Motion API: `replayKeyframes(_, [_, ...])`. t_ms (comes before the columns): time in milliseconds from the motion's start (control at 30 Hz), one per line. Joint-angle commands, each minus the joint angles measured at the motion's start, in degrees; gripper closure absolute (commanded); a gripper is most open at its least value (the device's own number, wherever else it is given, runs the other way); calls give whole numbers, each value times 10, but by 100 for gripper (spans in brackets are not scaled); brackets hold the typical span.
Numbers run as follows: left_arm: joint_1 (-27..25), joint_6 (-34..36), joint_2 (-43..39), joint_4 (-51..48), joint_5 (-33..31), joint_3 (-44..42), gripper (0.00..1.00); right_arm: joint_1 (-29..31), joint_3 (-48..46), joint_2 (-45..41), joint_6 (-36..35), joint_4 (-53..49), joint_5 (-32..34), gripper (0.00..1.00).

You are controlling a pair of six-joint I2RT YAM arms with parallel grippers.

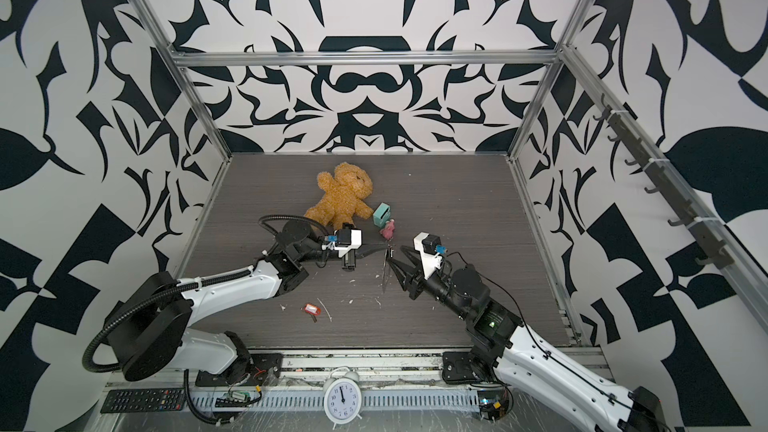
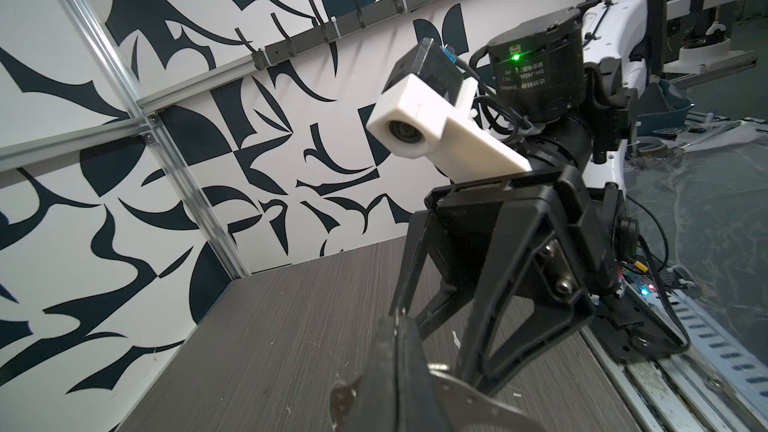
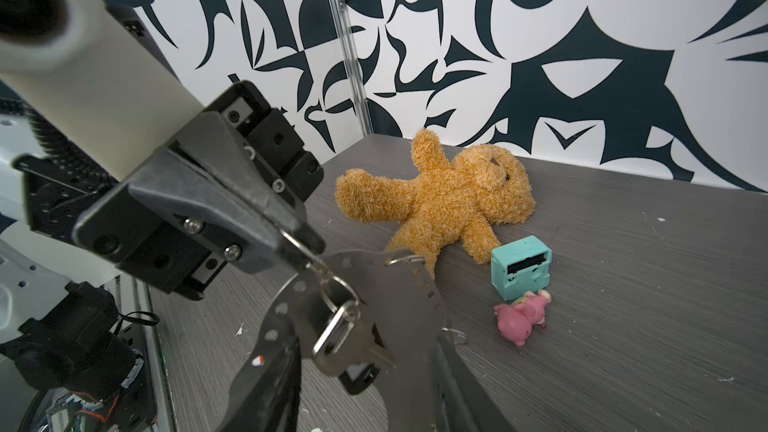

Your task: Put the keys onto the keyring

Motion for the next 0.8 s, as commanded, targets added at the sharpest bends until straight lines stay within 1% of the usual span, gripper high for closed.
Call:
replayKeyframes(0, [-2,2,-3,24,26,21,100,0,11,-12,-10,29,-2,55])
replayKeyframes(100, [-2,4,-7,23,41,18,100,0,9,-13,-12,28,4,60])
replayKeyframes(167, [-2,4,-9,23,49,17,100,-1,9,-10,-13,28,2,62])
replayKeyframes(467, [-2,2,-6,23,61,20,100,0,4,-2,-20,57,-52,62])
replayKeyframes(600, [-2,-1,-5,23,62,21,100,0,3,2,-21,63,-63,62])
replayKeyframes(767, [-2,-3,-6,24,66,22,100,-1,2,7,-22,67,-63,63])
